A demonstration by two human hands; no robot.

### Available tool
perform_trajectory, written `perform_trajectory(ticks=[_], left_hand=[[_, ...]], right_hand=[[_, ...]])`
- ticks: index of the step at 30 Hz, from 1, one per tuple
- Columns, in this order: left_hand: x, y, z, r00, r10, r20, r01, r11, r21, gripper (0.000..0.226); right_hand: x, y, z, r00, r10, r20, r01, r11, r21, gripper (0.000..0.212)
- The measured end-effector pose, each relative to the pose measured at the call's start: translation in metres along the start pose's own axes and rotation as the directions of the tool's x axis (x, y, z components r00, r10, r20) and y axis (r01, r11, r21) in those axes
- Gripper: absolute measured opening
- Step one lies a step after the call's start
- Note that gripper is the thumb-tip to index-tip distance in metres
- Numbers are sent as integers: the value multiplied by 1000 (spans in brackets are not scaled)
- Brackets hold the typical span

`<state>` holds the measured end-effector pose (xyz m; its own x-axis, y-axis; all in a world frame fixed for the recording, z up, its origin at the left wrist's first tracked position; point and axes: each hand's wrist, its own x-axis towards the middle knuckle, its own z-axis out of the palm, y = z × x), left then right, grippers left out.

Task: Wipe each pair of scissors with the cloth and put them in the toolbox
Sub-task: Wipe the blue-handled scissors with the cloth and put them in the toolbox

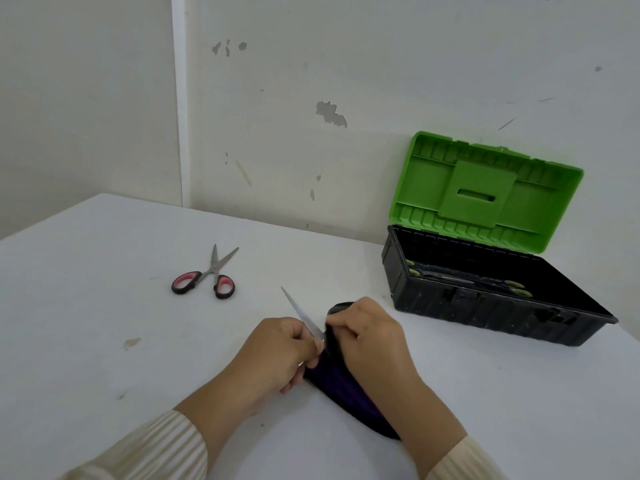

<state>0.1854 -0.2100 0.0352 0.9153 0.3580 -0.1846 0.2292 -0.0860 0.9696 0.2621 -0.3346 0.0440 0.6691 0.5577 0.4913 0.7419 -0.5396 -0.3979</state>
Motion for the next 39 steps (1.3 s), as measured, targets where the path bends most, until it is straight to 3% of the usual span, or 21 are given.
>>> perform_trajectory(ticks=[2, 5, 7, 12, 15, 18, 21, 24, 27, 29, 33, 36, 39], left_hand=[[0, 1, 0, 1000, 3, -1, -3, 1000, 5, 26], [0, 0, -1, 1000, 1, 10, -1, 1000, -11, 24], [0, 0, -2, 1000, 15, 10, -15, 1000, -17, 26], [-3, 3, -3, 997, 21, 80, -20, 1000, -6, 24], [-1, 5, -6, 998, 15, 67, -14, 1000, -14, 28], [1, 4, -12, 999, 3, 41, 0, 996, -89, 25], [2, 5, -16, 998, -27, 59, 39, 975, -220, 18], [3, 7, -21, 982, -92, 166, 158, 882, -443, 8], [7, 3, -22, 965, -41, 260, 227, 628, -744, 24], [9, 0, -14, 967, -7, 256, 219, 545, -809, 33], [6, -3, 10, 984, -39, 174, 158, 649, -745, 16], [8, -4, 11, 998, -31, 60, 63, 726, -684, 15], [11, -3, 2, 998, -31, -49, -6, 787, -617, 17]], right_hand=[[2, 5, -2, 999, 0, -40, -1, 1000, -14, 19], [-8, -4, 3, 998, -7, 70, 2, 998, 69, 20], [-8, 2, 6, 1000, -27, -8, 27, 995, 91, 19], [10, 40, -18, 940, 262, -219, -243, 964, 110, 20], [5, 46, -36, 913, 402, -65, -371, 888, 271, 32], [1, 33, -43, 934, 285, 216, -345, 877, 334, 29], [-3, 20, -39, 892, 149, 427, -260, 942, 214, 18], [-1, 19, -34, 895, 185, 405, -298, 925, 236, 24], [-1, 19, -29, 890, 357, 285, -446, 812, 375, 22], [-1, 17, -25, 879, 408, 248, -477, 782, 401, 18], [-3, 10, -16, 912, 346, 220, -406, 836, 370, 14], [-5, 6, -14, 929, 229, 290, -315, 900, 300, 19], [-3, 18, -26, 914, 263, 309, -369, 856, 363, 10]])
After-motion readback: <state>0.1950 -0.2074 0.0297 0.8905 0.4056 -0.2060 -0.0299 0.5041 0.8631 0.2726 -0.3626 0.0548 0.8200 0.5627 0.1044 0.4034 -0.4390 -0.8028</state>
